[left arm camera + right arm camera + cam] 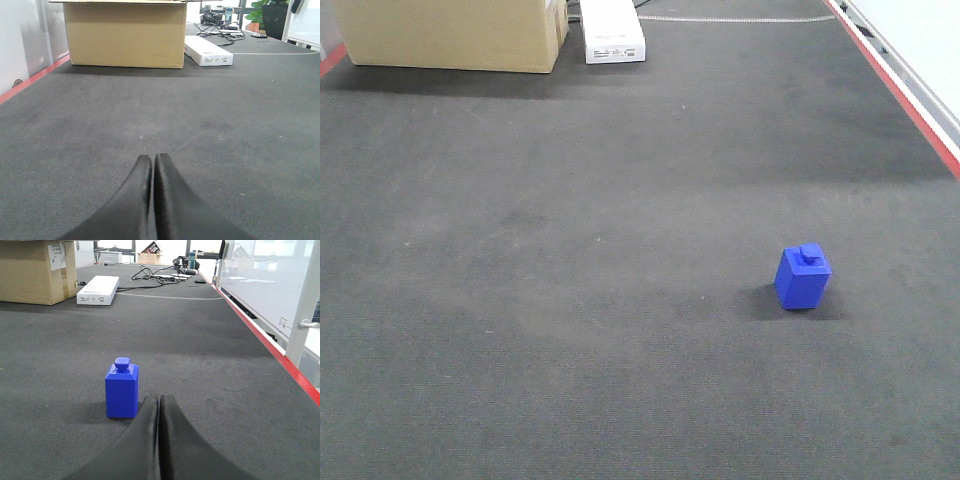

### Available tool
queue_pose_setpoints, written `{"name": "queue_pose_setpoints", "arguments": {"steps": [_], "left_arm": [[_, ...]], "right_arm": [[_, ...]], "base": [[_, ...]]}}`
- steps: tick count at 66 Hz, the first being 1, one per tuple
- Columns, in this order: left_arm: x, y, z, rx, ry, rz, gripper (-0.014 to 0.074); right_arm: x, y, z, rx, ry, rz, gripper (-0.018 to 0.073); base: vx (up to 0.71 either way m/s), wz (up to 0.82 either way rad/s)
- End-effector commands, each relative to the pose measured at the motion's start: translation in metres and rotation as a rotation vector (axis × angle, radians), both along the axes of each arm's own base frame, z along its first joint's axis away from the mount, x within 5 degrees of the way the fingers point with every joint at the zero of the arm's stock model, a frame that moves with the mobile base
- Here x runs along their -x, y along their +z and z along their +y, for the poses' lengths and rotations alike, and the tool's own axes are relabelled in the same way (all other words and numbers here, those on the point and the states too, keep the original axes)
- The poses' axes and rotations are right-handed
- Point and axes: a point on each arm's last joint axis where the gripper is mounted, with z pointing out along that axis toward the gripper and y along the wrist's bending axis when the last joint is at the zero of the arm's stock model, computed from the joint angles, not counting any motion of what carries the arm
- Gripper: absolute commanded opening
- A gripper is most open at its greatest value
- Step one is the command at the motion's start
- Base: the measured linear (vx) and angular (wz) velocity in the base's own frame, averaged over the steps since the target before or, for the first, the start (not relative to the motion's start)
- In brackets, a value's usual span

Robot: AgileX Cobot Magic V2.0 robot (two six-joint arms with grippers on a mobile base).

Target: Pour parts from conveyor to right shelf

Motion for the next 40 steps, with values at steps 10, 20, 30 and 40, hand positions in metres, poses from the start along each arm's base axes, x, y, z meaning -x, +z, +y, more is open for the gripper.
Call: {"name": "queue_pose_setpoints", "arguments": {"steps": [10,20,30,40], "left_arm": [[-0.0009,0.0129,0.0001,0.014,0.002,-0.083,-0.0006],[-0.0009,0.0129,0.0001,0.014,0.002,-0.083,-0.0006],[-0.0009,0.0129,0.0001,0.014,0.002,-0.083,-0.0006],[-0.0009,0.0129,0.0001,0.014,0.002,-0.083,-0.0006]], "right_arm": [[0.0005,0.0044,0.0004,0.009,0.003,-0.076,-0.0009],[0.0005,0.0044,0.0004,0.009,0.003,-0.076,-0.0009],[0.0005,0.0044,0.0004,0.009,0.003,-0.076,-0.0009],[0.0005,0.0044,0.0004,0.009,0.003,-0.076,-0.0009]], "base": [[0.00,0.00],[0.00,0.00],[0.00,0.00],[0.00,0.00]]}}
